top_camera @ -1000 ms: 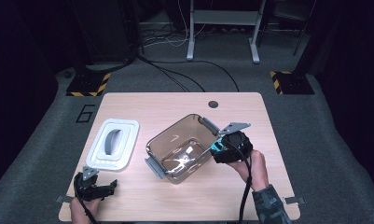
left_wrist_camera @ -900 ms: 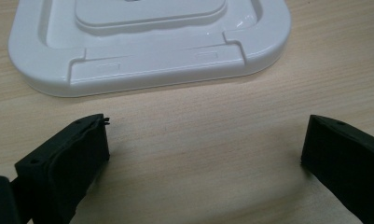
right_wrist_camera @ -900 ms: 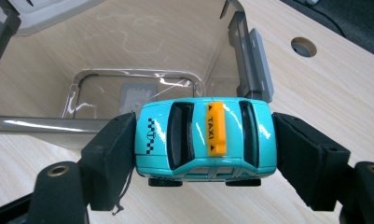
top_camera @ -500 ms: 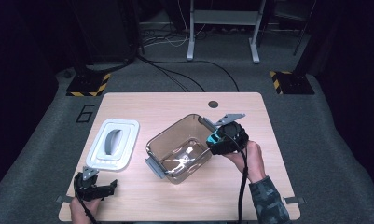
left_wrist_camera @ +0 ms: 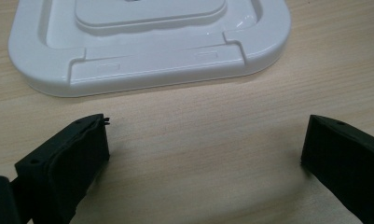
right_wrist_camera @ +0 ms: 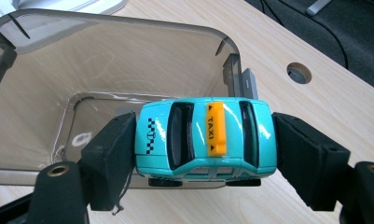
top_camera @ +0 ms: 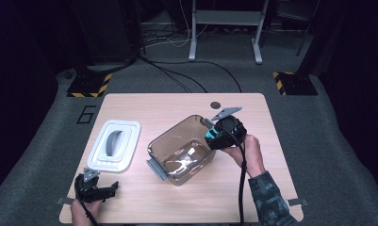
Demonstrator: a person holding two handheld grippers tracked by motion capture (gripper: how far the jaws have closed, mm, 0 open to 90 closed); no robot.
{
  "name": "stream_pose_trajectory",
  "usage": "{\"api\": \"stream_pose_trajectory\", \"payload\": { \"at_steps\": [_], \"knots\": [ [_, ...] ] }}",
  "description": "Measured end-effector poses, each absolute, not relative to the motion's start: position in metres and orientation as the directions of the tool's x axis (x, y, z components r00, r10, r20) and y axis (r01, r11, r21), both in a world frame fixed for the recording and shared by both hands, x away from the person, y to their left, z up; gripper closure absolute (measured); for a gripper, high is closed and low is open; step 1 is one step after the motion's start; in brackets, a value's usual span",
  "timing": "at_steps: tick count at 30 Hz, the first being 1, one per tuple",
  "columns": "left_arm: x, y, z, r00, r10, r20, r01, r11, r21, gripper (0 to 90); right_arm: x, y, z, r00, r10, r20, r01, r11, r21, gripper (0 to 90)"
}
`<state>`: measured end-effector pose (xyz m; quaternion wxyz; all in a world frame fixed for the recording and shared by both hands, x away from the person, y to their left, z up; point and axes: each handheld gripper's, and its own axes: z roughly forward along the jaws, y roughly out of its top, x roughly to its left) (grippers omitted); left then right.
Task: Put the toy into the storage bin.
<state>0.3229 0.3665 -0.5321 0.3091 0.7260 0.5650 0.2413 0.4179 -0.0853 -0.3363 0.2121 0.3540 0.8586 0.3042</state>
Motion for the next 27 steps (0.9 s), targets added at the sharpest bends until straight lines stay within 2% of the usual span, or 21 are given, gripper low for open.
{"api": "stream_pose_trajectory", "payload": {
  "at_steps": [17, 27],
  "knots": [
    [0.323, 0.366, -0.532, 0.245, 0.969, 0.002, 0.671, -0.171, 0.721, 0.4, 0.432, -0.067, -0.332, -0.662, 0.739, -0.125, 0.497, 0.558, 0.665, 24.1],
    [0.323, 0.366, -0.532, 0.246, 0.969, 0.002, 0.669, -0.171, 0.723, 0.4, 0.444, -0.059, -0.341, -0.67, 0.737, -0.09, 0.491, 0.531, 0.69, 24.1]
  ]
}}
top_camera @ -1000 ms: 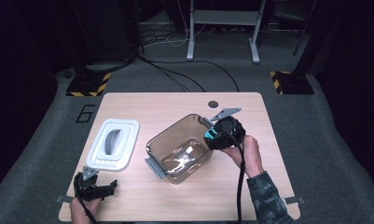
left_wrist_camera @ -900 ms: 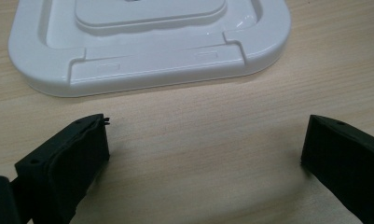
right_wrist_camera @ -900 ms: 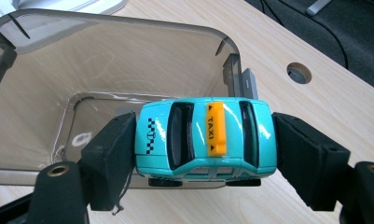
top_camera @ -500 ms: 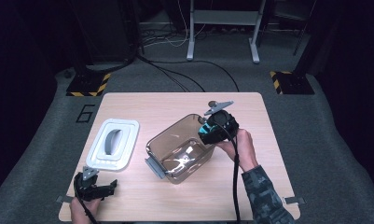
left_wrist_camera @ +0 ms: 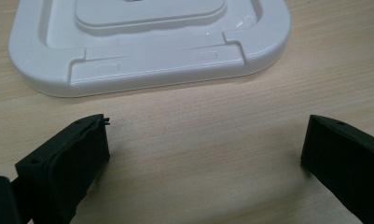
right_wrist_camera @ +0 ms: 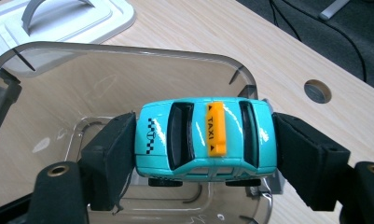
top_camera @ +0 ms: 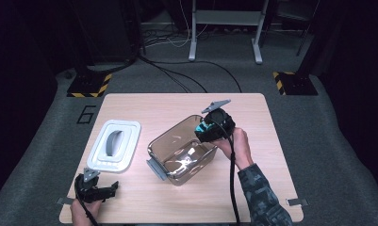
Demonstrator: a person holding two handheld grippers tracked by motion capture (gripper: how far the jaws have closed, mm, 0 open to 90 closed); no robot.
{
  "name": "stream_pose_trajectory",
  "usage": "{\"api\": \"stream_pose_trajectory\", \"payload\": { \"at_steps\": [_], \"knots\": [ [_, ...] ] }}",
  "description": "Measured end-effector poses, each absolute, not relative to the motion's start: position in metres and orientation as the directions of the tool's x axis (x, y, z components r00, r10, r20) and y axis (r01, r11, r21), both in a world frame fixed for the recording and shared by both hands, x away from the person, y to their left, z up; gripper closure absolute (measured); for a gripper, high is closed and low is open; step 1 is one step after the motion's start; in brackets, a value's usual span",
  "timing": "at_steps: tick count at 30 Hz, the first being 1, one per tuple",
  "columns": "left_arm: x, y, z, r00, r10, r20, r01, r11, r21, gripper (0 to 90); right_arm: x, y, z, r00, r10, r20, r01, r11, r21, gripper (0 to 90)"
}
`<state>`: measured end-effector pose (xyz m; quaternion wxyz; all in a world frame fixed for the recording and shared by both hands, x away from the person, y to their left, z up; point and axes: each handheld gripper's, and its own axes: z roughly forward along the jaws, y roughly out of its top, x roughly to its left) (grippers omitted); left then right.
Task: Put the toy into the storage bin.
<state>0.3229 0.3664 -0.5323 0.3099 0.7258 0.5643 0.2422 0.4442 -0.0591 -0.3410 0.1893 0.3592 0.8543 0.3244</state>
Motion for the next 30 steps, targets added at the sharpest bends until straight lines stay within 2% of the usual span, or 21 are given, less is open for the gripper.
{"api": "stream_pose_trajectory", "payload": {
  "at_steps": [8, 12, 14, 15, 30],
  "knots": [
    [0.323, 0.366, -0.532, 0.246, 0.969, 0.002, 0.669, -0.172, 0.723, 0.4, 0.45, -0.053, -0.349, -0.658, 0.751, -0.05, 0.519, 0.501, 0.692, 24.1],
    [0.323, 0.367, -0.532, 0.247, 0.969, 0.002, 0.67, -0.172, 0.722, 0.4, 0.455, -0.051, -0.353, -0.672, 0.738, -0.062, 0.499, 0.514, 0.697, 24.1],
    [0.323, 0.366, -0.532, 0.246, 0.969, 0.002, 0.669, -0.172, 0.723, 0.4, 0.454, -0.049, -0.353, -0.663, 0.747, -0.043, 0.525, 0.505, 0.685, 24.1],
    [0.323, 0.366, -0.532, 0.246, 0.969, 0.002, 0.669, -0.171, 0.723, 0.4, 0.457, -0.049, -0.355, -0.672, 0.738, -0.057, 0.503, 0.512, 0.696, 24.1],
    [0.323, 0.367, -0.532, 0.246, 0.969, 0.002, 0.669, -0.172, 0.723, 0.5, 0.465, -0.035, -0.364, -0.676, 0.736, -0.035, 0.524, 0.513, 0.68, 24.1]
  ]
}}
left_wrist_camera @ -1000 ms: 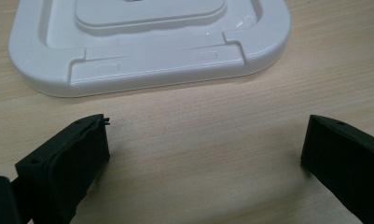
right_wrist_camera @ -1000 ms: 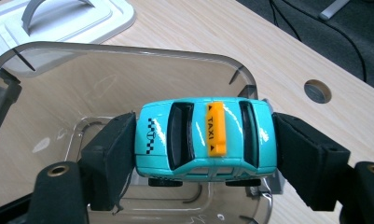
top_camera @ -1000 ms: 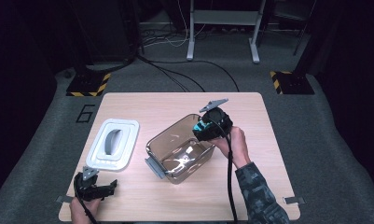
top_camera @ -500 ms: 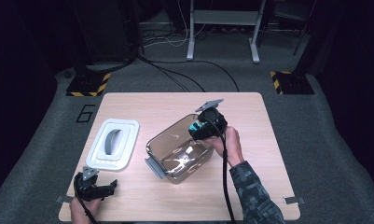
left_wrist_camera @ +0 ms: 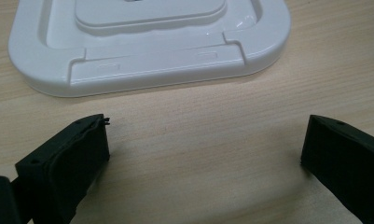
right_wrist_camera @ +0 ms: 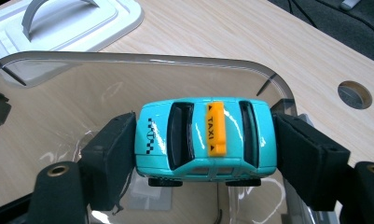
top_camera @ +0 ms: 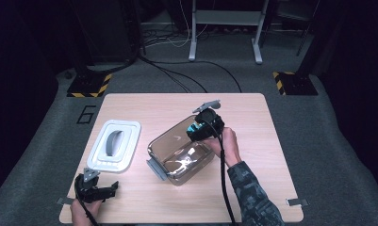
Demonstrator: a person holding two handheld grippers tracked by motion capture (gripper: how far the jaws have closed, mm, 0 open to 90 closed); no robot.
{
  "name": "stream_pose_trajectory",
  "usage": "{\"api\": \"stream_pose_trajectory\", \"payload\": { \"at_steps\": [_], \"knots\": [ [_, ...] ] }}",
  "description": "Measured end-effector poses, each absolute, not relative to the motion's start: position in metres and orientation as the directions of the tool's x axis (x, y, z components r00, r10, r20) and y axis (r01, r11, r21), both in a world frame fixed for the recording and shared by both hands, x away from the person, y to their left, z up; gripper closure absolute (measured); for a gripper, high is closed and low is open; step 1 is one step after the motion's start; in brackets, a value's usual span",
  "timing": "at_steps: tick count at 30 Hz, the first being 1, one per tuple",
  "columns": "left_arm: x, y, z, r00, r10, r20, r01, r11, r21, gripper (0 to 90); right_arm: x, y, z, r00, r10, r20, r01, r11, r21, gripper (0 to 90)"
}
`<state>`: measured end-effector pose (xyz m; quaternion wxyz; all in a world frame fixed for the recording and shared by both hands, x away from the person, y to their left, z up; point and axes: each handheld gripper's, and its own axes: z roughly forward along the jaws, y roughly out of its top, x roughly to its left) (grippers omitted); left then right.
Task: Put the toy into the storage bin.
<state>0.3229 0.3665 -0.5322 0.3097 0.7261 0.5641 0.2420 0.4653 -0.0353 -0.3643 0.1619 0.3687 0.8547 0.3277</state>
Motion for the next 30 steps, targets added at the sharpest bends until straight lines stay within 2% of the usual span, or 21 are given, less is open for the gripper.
{"api": "stream_pose_trajectory", "payload": {
  "at_steps": [30],
  "knots": [
    [0.323, 0.366, -0.532, 0.247, 0.969, -0.001, 0.67, -0.17, 0.722, 0.7, 0.49, -0.017, -0.384, -0.66, 0.752, 0.004, 0.587, 0.511, 0.628, 24.0]
  ]
}}
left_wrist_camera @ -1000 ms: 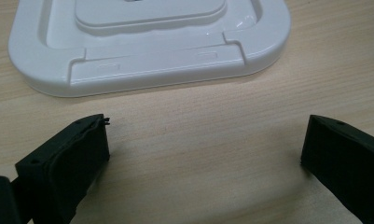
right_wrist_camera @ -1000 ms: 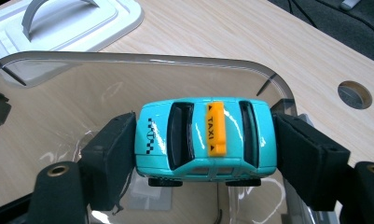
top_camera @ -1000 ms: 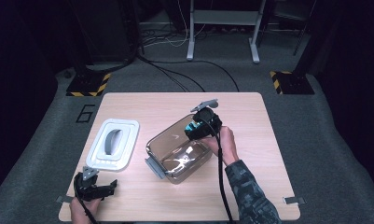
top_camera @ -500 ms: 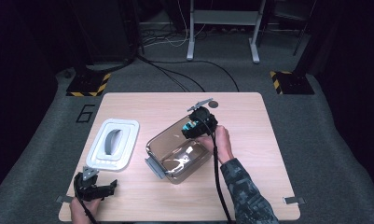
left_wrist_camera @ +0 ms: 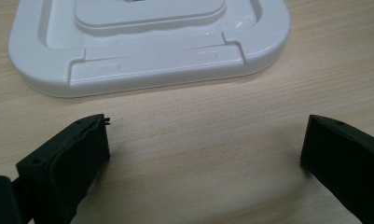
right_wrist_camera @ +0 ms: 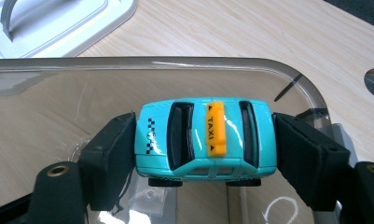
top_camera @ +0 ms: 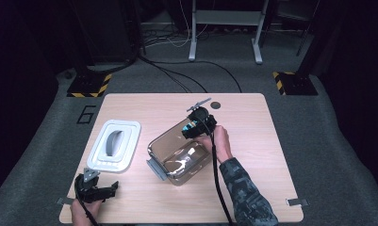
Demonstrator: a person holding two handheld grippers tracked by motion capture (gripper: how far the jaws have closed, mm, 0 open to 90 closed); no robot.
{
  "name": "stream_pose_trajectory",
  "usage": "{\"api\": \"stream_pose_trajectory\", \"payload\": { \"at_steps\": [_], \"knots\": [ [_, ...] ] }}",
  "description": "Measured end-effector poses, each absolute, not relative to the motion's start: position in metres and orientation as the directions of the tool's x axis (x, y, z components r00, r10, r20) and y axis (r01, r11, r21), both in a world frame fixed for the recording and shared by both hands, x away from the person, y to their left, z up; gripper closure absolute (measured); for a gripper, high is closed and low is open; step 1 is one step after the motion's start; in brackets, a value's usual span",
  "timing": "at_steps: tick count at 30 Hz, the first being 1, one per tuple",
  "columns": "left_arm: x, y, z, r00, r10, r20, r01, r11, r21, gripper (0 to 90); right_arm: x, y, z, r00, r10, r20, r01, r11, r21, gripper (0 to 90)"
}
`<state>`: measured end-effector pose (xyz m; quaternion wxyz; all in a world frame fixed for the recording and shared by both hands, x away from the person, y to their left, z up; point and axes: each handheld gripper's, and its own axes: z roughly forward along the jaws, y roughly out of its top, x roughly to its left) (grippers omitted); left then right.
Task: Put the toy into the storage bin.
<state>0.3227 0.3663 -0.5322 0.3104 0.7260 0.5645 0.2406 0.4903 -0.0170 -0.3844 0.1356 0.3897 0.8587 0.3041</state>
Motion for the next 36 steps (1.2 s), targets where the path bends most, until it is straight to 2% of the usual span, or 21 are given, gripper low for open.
{"api": "stream_pose_trajectory", "payload": {
  "at_steps": [36],
  "knots": [
    [0.323, 0.366, -0.532, 0.247, 0.969, -0.001, 0.67, -0.17, 0.722, 0.7, 0.507, 0.0, -0.396, -0.647, 0.763, 0.014, 0.656, 0.546, 0.521, 23.9]
  ]
}}
